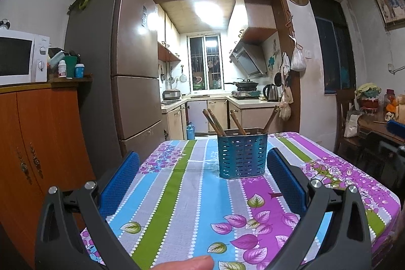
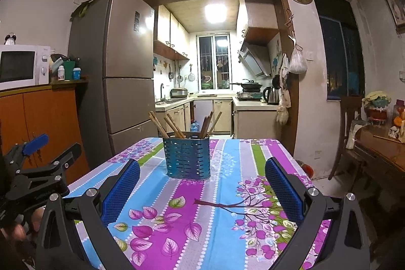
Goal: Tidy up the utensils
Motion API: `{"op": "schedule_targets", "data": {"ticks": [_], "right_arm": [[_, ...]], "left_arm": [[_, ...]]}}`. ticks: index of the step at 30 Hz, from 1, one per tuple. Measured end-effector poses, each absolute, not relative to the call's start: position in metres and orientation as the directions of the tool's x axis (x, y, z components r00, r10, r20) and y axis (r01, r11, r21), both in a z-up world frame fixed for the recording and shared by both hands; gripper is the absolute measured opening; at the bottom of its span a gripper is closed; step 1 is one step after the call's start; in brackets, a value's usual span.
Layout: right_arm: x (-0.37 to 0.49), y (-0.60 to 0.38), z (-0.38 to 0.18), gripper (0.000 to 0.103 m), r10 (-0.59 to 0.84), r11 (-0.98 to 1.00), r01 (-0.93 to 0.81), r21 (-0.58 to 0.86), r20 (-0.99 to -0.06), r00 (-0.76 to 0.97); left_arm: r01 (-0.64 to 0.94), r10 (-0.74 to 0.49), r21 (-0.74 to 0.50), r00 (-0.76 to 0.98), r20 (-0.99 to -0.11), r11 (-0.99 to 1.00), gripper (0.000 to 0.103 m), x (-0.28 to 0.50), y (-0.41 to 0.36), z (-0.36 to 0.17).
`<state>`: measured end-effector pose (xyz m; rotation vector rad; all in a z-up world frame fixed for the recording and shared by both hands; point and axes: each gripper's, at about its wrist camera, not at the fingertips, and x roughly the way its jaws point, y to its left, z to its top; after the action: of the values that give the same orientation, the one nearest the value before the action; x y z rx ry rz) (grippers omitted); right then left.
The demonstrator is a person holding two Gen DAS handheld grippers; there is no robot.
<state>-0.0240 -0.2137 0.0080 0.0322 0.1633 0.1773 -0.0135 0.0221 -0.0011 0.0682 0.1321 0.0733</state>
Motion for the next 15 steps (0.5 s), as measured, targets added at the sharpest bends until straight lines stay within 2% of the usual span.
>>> {"op": "schedule_targets", "data": {"ticks": [8,12,15], "right_arm": [[-0.052,-0.219,0.009,0.098,0.162,0.987,-0.161,0.018,-0.117,0.98],[-0.066,-0.219,0.006,0.098,0.159,0.987,-0.16,-0.002,-0.055,0.986],[-0.066,-0.22,0.002,0.098,0.162,0.987,-0.162,0.001,-0.041,0.986]], "left_arm": [[-0.045,0.053,0.07,0.992,-0.114,0.997,0.098,-0.026,0.018,0.001],[-0.05,0.054,0.071,0.997,-0.054,0.996,0.098,-0.041,0.016,0.0],[-0.035,0.037,0.081,0.999,-0.024,0.996,0.098,-0.047,0.011,-0.003]]}}
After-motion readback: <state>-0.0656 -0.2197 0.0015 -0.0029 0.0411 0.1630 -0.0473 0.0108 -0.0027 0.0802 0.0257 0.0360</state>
